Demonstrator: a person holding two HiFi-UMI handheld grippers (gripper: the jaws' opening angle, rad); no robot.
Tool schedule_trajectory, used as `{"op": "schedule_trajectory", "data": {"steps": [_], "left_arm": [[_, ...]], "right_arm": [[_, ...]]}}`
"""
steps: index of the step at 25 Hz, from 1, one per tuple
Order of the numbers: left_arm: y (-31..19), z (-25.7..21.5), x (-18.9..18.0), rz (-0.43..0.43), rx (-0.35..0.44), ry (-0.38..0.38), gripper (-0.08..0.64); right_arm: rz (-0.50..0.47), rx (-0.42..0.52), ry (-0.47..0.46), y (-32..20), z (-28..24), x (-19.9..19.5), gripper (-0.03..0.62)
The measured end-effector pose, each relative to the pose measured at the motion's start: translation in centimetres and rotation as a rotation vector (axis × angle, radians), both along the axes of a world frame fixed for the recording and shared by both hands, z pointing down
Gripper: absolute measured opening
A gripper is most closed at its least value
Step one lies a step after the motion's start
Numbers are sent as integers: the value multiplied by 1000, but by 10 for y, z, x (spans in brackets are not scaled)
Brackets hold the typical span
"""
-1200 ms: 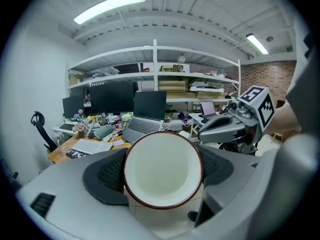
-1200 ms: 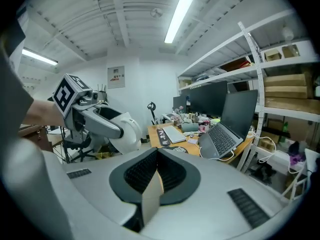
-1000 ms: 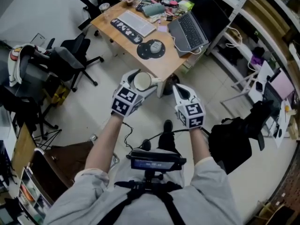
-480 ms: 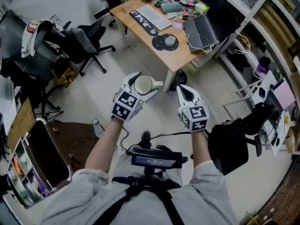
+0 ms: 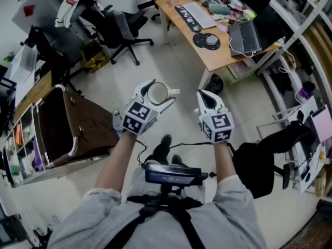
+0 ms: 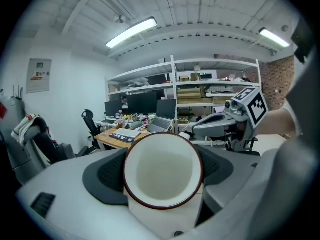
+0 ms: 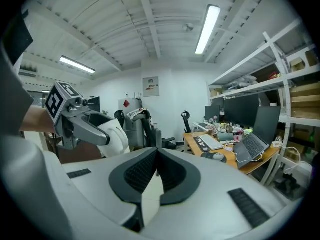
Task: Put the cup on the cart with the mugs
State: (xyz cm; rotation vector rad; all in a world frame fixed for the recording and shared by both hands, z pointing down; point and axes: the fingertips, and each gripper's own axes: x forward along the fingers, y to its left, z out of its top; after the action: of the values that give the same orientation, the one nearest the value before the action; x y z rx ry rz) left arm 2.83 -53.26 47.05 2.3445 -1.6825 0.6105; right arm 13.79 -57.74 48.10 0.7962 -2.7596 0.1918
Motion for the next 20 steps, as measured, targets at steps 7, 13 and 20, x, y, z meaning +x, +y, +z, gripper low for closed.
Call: {"op": "schedule_trajectory", "data": {"steps": [7, 13, 20], "left_arm": [[90, -8, -37, -198, 13, 8, 413], [167, -30, -79, -372, 35, -5, 413], [277, -63, -141, -564, 89, -41, 413]], "right_arm": [[-211, -11, -10, 71, 2, -48, 2], [-412, -10, -33, 137, -12, -113, 2], [-620, 25, -63, 234, -38, -195, 2]]}}
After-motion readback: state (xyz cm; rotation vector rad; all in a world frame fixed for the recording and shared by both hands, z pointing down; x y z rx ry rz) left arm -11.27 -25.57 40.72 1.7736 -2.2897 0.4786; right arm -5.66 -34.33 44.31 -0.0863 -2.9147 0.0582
